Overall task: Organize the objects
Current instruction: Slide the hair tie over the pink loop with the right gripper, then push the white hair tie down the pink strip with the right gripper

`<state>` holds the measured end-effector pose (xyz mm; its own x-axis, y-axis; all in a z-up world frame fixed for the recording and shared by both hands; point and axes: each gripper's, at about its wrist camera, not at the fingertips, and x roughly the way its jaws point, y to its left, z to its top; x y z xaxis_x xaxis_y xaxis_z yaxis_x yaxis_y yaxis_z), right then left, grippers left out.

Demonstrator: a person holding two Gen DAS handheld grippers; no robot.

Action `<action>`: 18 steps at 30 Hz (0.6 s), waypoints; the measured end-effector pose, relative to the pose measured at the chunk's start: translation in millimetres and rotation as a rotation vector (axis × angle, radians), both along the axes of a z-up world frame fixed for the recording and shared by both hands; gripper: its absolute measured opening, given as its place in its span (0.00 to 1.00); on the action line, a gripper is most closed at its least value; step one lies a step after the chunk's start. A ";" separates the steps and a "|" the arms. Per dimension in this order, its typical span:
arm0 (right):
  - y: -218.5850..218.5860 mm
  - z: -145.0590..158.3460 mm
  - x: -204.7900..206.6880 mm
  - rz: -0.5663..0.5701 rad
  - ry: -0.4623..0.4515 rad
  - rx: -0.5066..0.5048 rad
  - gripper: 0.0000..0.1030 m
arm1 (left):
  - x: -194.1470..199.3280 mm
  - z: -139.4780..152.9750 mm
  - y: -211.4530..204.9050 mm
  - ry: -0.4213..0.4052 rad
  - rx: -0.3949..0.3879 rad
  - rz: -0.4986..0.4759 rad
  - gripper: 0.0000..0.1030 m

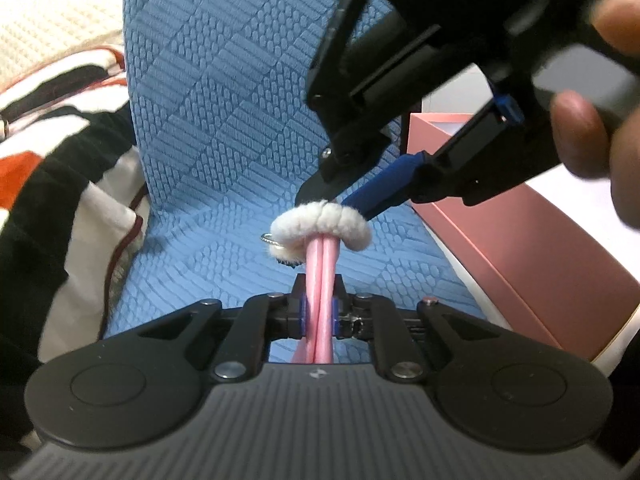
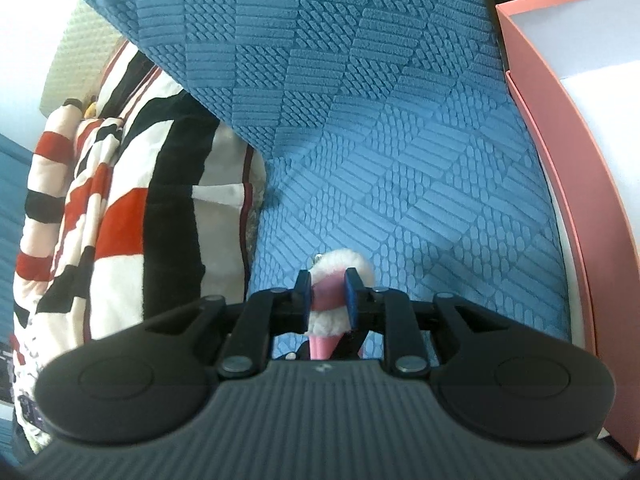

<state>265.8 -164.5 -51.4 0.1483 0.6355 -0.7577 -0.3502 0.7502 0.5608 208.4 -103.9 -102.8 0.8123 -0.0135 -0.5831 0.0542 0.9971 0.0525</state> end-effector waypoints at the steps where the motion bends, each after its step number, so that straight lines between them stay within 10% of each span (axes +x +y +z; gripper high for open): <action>1: 0.5 1.2 0.7 0.001 0.005 0.000 0.20 | -1.0 0.6 -1.6 -0.009 0.019 -0.002 0.12; 18: 28.2 2.2 22.5 0.043 0.054 -0.114 0.22 | -10.8 11.4 -8.7 -0.100 0.136 -0.022 0.10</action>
